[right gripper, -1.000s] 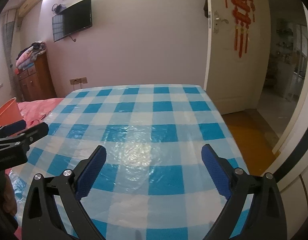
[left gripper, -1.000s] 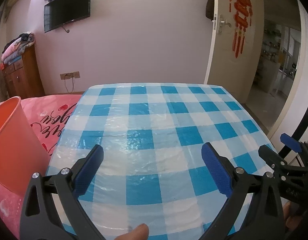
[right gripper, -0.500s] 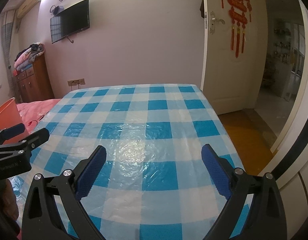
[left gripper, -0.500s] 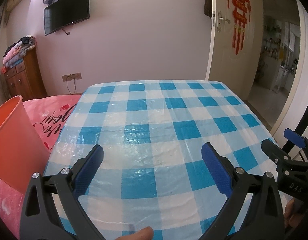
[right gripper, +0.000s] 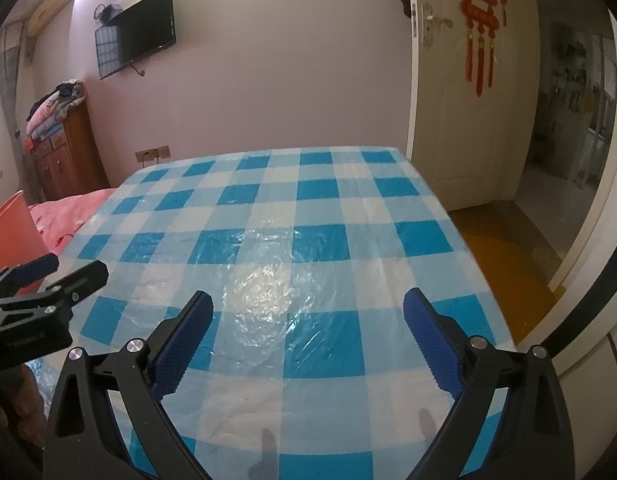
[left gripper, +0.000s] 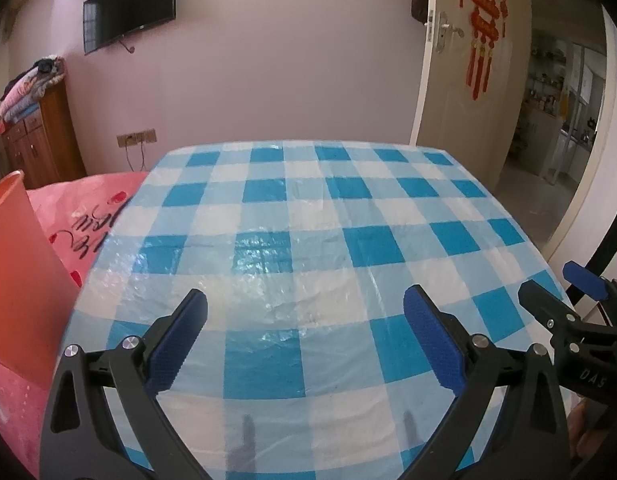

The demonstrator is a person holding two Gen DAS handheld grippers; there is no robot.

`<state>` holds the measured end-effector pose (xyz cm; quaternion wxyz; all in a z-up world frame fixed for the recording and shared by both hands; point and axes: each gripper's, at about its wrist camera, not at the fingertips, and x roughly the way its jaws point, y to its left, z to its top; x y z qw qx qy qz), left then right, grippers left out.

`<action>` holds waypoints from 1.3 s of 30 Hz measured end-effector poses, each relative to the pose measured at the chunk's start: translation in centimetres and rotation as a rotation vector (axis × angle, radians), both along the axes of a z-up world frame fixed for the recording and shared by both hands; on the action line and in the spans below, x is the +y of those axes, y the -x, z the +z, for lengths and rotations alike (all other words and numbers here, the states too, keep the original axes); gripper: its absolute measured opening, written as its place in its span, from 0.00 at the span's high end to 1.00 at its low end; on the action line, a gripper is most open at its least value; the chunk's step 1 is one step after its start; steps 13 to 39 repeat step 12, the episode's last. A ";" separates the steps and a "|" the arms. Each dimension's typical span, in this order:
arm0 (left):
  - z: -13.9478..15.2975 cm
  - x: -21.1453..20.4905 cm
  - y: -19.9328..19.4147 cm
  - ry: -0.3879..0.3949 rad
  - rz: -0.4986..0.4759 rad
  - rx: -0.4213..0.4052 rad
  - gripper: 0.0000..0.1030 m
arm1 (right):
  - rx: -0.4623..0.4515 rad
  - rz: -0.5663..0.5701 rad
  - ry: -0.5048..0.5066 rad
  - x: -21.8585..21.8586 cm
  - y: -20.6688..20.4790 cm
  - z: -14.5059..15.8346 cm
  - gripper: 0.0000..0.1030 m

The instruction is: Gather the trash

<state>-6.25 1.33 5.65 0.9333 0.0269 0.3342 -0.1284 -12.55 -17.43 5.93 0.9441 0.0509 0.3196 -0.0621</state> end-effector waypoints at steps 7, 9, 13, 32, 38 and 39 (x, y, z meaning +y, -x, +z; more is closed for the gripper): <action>-2.9 -1.1 -2.5 -0.034 0.037 0.104 0.04 | 0.082 0.005 -0.026 -0.7 -3.0 -1.7 0.08; -3.8 -1.5 -3.2 -0.043 0.050 0.135 0.04 | 0.115 -0.006 -0.033 -1.0 -4.1 -2.3 0.08; -5.0 -2.0 -4.2 -0.055 0.063 0.179 0.04 | 0.171 -0.010 -0.039 -1.2 -5.8 -3.5 0.08; -5.0 -2.0 -4.2 -0.055 0.063 0.179 0.04 | 0.171 -0.010 -0.039 -1.2 -5.8 -3.5 0.08; -5.0 -2.0 -4.2 -0.055 0.063 0.179 0.04 | 0.171 -0.010 -0.039 -1.2 -5.8 -3.5 0.08; -5.0 -2.0 -4.2 -0.055 0.063 0.179 0.04 | 0.171 -0.010 -0.039 -1.2 -5.8 -3.5 0.08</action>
